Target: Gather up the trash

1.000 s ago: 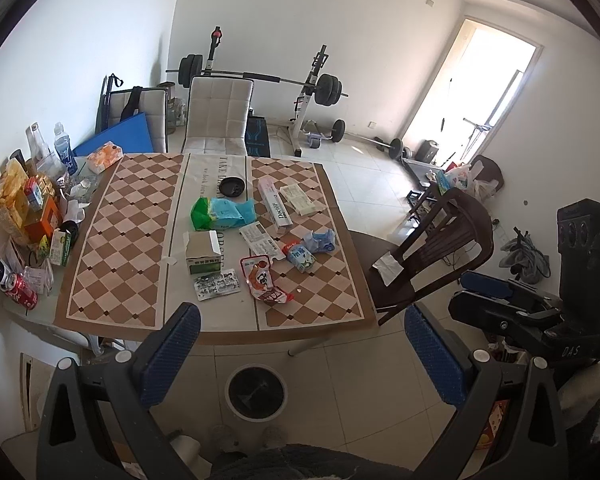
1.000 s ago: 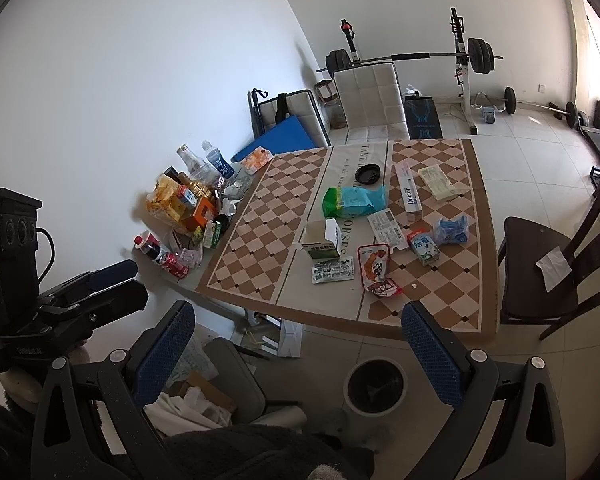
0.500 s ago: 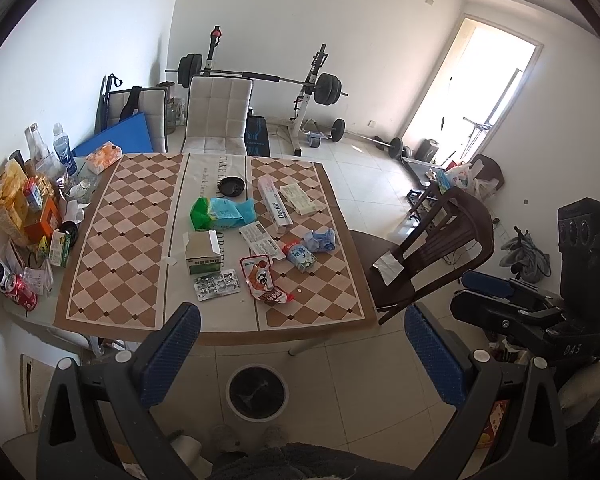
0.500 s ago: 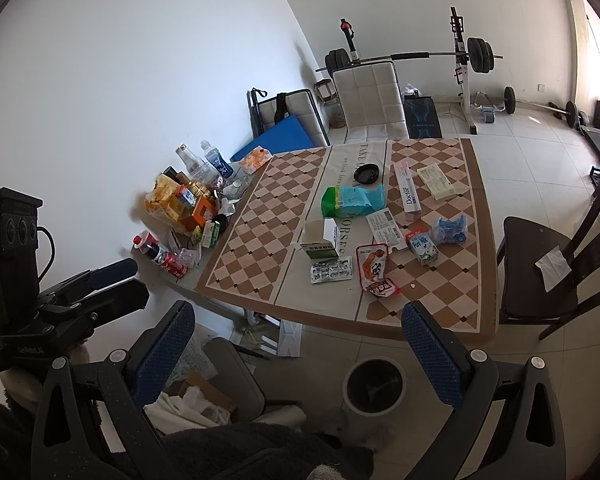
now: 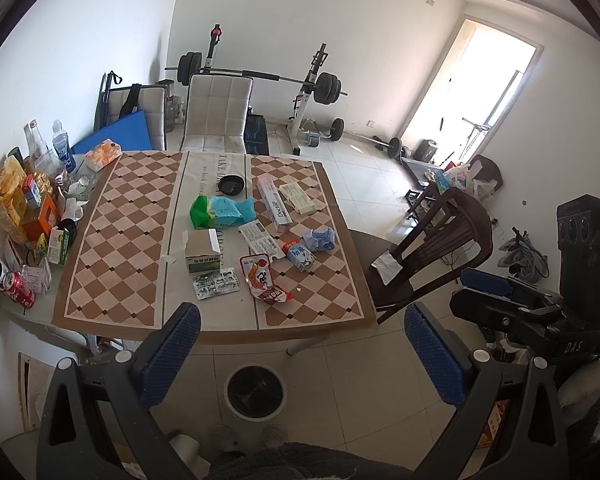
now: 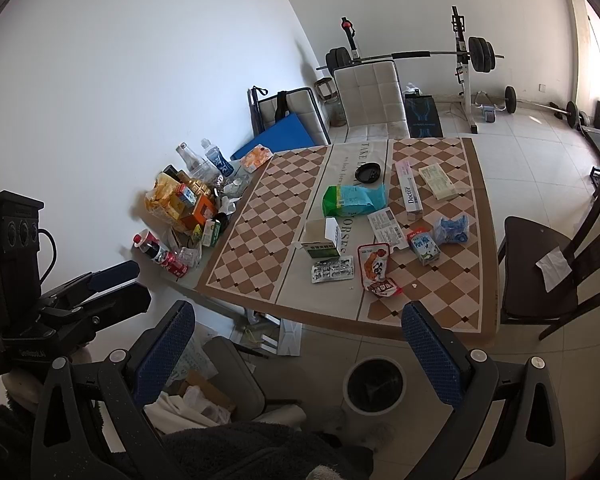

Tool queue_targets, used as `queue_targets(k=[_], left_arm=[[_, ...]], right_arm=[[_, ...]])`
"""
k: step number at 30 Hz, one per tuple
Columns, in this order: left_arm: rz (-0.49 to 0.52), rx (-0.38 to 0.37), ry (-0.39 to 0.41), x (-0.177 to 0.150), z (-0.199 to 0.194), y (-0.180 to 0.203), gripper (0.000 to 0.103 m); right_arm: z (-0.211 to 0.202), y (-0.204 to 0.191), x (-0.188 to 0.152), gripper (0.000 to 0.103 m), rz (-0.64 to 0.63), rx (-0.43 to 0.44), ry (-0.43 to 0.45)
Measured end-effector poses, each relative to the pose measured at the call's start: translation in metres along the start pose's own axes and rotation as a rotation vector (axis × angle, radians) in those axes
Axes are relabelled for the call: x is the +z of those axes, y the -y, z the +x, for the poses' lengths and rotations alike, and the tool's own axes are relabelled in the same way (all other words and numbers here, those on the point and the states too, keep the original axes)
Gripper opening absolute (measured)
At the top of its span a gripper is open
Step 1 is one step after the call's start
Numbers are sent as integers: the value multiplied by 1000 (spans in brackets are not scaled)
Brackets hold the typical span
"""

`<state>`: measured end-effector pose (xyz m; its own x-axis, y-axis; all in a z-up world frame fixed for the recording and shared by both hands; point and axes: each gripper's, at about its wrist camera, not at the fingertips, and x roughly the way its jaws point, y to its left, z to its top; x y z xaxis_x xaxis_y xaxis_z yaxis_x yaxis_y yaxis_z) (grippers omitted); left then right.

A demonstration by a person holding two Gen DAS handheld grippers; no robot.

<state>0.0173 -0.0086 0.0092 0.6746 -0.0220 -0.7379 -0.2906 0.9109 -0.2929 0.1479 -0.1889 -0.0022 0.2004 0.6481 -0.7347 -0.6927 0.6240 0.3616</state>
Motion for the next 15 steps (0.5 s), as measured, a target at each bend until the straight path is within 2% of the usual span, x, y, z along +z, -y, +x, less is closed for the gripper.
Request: queue_targets(k=[15], left_arm=[[-1,-1,5,2,2,-1,103]], right_arm=[[4,1,0,103,0,2,0]])
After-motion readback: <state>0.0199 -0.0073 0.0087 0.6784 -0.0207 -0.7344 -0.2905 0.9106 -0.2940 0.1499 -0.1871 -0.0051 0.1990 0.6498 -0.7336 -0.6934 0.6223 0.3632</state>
